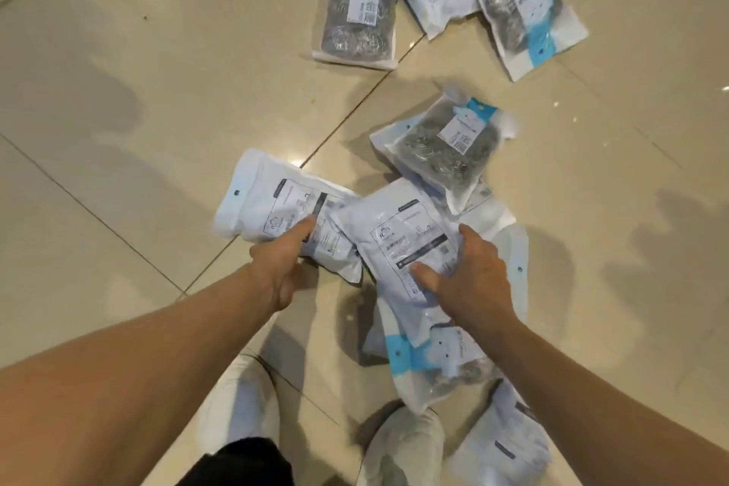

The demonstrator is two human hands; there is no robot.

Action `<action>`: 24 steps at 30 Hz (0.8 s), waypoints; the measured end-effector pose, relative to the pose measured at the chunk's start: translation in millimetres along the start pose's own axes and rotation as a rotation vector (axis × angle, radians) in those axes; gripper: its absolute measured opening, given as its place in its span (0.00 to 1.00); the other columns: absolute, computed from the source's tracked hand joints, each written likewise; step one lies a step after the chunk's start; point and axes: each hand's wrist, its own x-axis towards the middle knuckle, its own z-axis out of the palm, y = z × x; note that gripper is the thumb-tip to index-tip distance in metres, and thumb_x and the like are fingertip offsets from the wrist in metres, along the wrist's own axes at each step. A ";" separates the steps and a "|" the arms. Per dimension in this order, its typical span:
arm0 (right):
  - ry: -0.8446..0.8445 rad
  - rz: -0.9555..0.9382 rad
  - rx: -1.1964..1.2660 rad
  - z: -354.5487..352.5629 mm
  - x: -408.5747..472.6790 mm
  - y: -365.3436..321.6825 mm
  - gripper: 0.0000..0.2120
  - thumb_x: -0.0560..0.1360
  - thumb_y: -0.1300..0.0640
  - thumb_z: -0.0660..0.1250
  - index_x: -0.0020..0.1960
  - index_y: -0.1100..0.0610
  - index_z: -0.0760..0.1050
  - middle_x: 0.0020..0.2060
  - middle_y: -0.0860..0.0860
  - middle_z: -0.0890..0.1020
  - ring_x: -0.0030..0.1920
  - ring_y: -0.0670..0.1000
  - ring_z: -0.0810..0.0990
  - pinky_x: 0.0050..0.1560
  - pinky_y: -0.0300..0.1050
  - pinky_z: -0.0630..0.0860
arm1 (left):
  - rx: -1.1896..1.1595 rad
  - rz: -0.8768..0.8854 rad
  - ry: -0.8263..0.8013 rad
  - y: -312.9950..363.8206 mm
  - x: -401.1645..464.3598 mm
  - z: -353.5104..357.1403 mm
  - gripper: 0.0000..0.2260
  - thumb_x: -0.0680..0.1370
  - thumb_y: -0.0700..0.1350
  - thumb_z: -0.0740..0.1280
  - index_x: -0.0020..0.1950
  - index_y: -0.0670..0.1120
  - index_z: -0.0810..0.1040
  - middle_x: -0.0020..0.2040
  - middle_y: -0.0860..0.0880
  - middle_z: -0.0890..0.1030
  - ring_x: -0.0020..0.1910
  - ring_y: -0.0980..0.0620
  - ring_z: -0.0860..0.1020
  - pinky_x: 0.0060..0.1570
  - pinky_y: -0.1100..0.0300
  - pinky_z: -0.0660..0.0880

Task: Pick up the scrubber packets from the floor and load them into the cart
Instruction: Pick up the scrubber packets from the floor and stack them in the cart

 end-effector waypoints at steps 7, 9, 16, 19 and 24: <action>-0.023 0.131 -0.018 10.6 32.1 -2.6 0.47 0.64 0.38 0.81 0.75 0.52 0.66 0.64 0.56 0.77 0.65 0.61 0.77 0.65 0.57 0.76 | -0.137 0.018 0.155 0.5 23.0 10.1 0.38 0.58 0.58 0.86 0.62 0.45 0.78 0.51 0.41 0.87 0.42 0.41 0.86 0.35 0.45 0.84; -0.112 0.183 0.039 4.5 30.1 -7.1 0.36 0.64 0.42 0.82 0.67 0.54 0.75 0.56 0.53 0.82 0.59 0.59 0.82 0.62 0.56 0.79 | -0.124 0.031 0.119 9.3 -12.3 17.4 0.15 0.74 0.48 0.78 0.57 0.47 0.79 0.49 0.44 0.86 0.33 0.49 0.84 0.29 0.58 0.79; -0.191 0.248 0.275 -69.4 -82.8 -32.5 0.15 0.66 0.51 0.82 0.50 0.52 0.83 0.44 0.49 0.88 0.48 0.55 0.86 0.57 0.57 0.82 | 0.106 0.113 0.041 24.9 -175.1 -30.7 0.13 0.76 0.41 0.75 0.60 0.45 0.82 0.49 0.47 0.88 0.44 0.48 0.87 0.39 0.55 0.83; -0.154 0.235 0.390 -128.2 -152.7 -58.7 0.17 0.68 0.53 0.82 0.54 0.51 0.82 0.46 0.47 0.87 0.48 0.54 0.86 0.56 0.54 0.82 | 0.222 0.119 -0.107 47.8 -281.2 -54.4 0.16 0.75 0.43 0.75 0.63 0.48 0.82 0.54 0.48 0.88 0.52 0.46 0.87 0.58 0.45 0.82; -0.119 0.185 0.493 -239.3 -276.8 -131.1 0.18 0.69 0.55 0.81 0.56 0.51 0.81 0.49 0.48 0.87 0.50 0.53 0.85 0.52 0.49 0.79 | 0.178 0.176 -0.179 91.6 -471.0 -93.9 0.14 0.78 0.42 0.73 0.63 0.47 0.80 0.55 0.46 0.88 0.54 0.45 0.87 0.62 0.45 0.79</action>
